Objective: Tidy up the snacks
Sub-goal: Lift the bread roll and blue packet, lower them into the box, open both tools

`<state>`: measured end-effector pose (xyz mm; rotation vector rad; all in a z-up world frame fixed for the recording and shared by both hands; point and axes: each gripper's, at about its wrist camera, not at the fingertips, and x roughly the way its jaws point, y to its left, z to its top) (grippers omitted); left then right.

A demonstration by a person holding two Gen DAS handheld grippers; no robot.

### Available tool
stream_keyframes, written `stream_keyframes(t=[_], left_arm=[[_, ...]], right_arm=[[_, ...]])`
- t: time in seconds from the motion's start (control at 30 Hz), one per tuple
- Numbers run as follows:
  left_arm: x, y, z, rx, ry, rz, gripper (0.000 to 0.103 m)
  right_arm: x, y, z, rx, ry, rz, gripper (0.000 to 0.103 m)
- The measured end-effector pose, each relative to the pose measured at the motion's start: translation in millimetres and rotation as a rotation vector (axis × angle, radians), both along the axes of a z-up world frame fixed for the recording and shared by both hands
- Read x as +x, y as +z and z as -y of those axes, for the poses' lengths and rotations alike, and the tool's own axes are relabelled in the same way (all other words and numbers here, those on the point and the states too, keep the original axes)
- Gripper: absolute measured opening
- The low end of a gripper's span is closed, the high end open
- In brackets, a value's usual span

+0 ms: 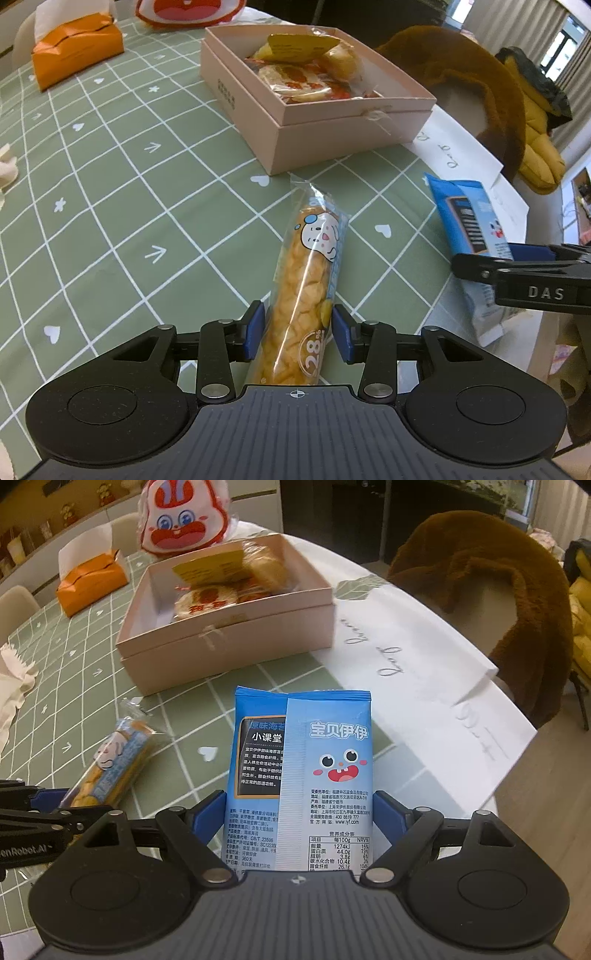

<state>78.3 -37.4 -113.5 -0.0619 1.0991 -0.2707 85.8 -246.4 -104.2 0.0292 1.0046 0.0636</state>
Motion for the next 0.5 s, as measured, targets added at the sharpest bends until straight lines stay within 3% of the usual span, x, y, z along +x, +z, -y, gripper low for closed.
stream_keyframes(t=[0.3, 0.5], left_arm=[[-3.5, -0.6, 19.2, 0.116, -0.02, 0.021, 0.044], [-4.8, -1.0, 14.8, 0.084, 0.016, 0.035, 0.044]], right_arm=[[-9.3, -8.8, 23.9, 0.031, -0.008, -0.001, 0.085], [-11.9, -15.6, 30.7, 0.057, -0.018, -0.017, 0.085]])
